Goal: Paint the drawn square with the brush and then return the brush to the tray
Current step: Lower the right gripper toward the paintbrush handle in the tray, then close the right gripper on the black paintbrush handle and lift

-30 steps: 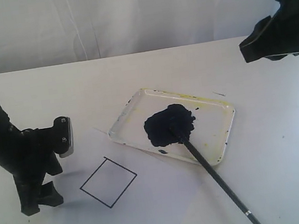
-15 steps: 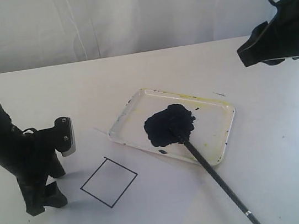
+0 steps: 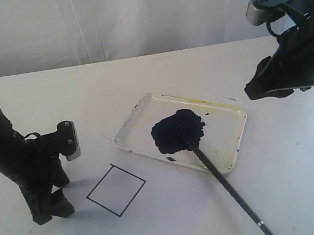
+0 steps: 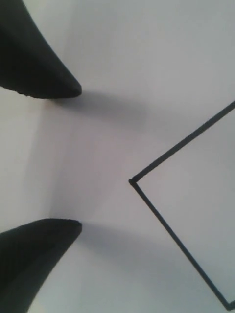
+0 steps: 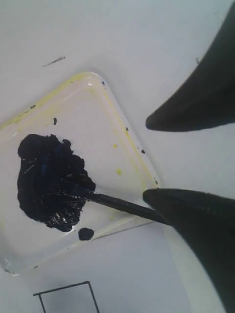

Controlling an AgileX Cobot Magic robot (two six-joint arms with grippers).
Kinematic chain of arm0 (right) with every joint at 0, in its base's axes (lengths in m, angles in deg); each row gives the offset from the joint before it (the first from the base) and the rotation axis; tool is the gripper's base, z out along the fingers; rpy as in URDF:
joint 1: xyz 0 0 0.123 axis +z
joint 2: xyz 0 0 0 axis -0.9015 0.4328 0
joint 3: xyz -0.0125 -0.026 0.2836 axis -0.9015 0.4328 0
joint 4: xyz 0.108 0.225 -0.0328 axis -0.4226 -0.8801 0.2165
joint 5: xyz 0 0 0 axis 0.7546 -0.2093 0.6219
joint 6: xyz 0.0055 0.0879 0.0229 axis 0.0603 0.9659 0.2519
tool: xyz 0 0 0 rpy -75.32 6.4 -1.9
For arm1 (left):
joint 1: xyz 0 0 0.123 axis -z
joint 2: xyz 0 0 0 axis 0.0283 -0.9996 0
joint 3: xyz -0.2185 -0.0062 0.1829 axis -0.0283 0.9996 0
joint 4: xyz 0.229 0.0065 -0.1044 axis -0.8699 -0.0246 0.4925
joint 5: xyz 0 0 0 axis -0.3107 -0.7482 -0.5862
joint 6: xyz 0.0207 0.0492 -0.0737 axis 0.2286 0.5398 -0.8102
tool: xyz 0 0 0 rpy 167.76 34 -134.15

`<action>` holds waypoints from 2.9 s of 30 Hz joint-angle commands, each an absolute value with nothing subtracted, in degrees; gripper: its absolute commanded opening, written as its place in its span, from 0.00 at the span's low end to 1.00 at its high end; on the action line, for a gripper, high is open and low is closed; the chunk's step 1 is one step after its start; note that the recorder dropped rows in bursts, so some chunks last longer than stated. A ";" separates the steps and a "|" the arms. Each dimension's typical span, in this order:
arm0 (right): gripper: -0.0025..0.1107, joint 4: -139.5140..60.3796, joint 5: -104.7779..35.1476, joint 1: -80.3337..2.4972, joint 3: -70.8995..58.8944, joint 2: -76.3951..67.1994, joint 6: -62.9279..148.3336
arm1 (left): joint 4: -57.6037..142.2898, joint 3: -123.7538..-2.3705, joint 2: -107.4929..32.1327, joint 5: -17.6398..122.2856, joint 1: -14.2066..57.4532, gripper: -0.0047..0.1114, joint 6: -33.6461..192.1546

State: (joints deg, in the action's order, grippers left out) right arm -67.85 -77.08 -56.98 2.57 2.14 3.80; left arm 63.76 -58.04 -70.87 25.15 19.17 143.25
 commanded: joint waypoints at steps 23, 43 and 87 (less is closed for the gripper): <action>0.49 -55.85 -88.89 -43.09 2.33 11.77 22.49 | 61.19 -57.62 -71.55 23.16 19.50 0.65 142.68; 0.42 -52.83 -84.14 -38.66 2.33 22.22 29.78 | 61.19 -57.62 -71.55 23.29 19.50 0.65 142.68; 0.25 -52.94 -83.20 -38.66 2.33 27.69 30.19 | 61.19 -57.62 -71.55 23.29 19.50 0.65 142.68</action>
